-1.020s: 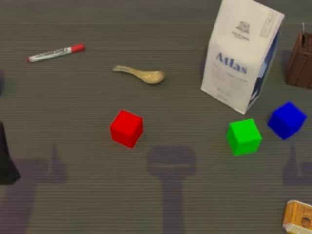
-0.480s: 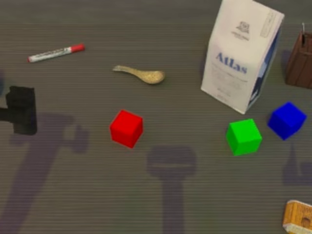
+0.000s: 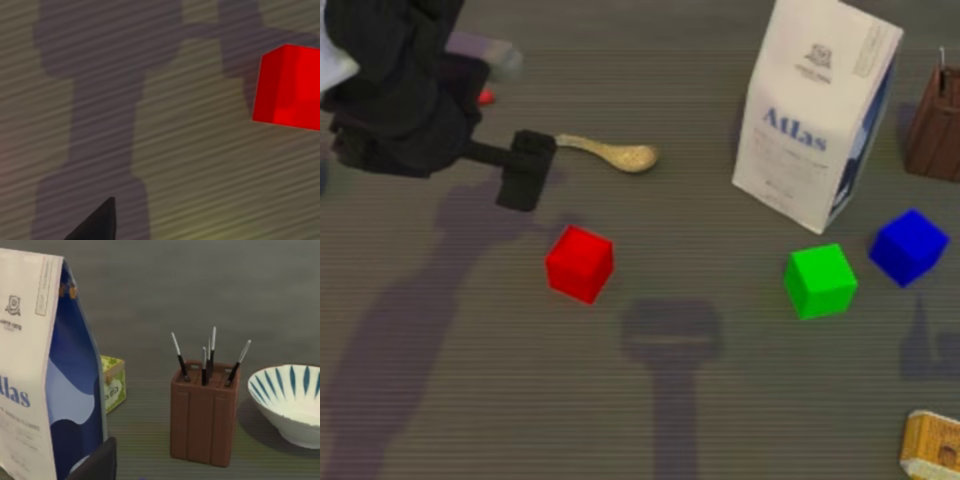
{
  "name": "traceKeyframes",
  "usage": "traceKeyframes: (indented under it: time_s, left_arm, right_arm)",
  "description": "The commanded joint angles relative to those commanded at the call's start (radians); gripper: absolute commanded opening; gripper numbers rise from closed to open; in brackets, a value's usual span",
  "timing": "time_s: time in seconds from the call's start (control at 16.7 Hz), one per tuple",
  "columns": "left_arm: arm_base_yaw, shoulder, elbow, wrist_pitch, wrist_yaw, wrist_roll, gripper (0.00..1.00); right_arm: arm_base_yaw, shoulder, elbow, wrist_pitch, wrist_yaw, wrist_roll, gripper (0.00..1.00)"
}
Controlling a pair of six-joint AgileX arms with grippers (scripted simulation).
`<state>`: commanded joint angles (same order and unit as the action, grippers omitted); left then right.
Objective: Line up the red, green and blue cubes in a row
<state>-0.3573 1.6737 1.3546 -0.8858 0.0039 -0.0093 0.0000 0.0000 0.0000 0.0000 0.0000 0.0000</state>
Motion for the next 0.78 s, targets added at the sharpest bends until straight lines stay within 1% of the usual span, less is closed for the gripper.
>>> traceKeyframes:
  time_s: [0.24, 0.42, 0.6, 0.78]
  left_arm:
    - [-0.071, 0.313, 0.271, -0.171, 0.001, -0.002, 1.0]
    - [-0.109, 0.481, 0.425, -0.256, 0.001, -0.002, 1.0]
    - [-0.13, 0.57, 0.511, -0.3, 0.0, -0.003, 1.0]
    - [-0.132, 0.581, 0.52, -0.305, 0.0, -0.003, 1.0]
  right_arm:
    - [0.0, 0.0, 0.0, 0.0, 0.0, 0.0, 1.0]
    - [0.0, 0.0, 0.0, 0.0, 0.0, 0.0, 1.0]
    - [0.0, 0.0, 0.0, 0.0, 0.0, 0.0, 1.0]
    - [0.0, 0.0, 0.0, 0.0, 0.0, 0.0, 1.0]
